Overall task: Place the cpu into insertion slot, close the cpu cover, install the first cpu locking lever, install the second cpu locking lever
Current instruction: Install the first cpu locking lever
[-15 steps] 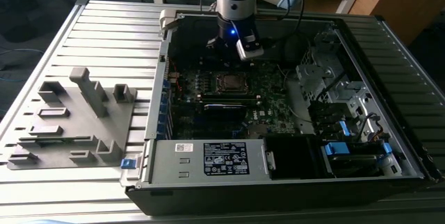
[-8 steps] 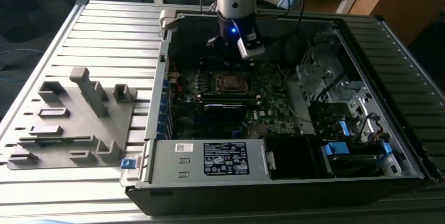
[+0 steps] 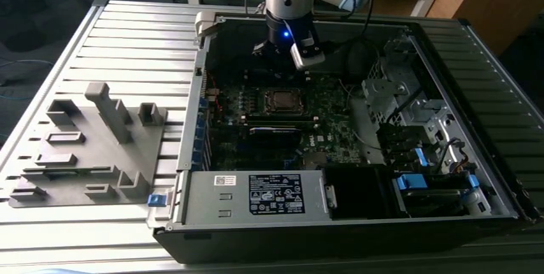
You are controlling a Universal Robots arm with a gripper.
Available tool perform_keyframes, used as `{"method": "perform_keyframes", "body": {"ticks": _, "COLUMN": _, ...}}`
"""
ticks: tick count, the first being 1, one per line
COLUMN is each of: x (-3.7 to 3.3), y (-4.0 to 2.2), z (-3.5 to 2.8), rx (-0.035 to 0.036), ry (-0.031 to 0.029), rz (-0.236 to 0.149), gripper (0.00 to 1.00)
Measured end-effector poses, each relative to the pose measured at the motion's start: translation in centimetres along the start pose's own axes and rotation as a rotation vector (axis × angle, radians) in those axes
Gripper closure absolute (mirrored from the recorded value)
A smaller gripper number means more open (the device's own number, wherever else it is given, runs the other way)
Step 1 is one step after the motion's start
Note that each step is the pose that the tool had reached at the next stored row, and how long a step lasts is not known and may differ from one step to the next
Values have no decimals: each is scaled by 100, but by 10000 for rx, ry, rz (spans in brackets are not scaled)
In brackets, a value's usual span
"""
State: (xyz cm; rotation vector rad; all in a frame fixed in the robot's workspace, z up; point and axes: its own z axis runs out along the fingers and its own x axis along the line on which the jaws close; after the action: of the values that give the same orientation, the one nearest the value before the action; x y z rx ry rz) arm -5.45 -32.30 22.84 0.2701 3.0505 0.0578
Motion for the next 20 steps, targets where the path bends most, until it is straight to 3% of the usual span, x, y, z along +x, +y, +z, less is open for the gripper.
{"method": "perform_keyframes", "body": {"ticks": 10, "x": -3, "y": -16, "z": -1, "rx": -1, "ry": 1, "rz": -1, "gripper": 89}}
{"method": "perform_keyframes", "body": {"ticks": 20, "x": -27, "y": -152, "z": 2, "rx": -6, "ry": 2, "rz": 1, "gripper": 89}}
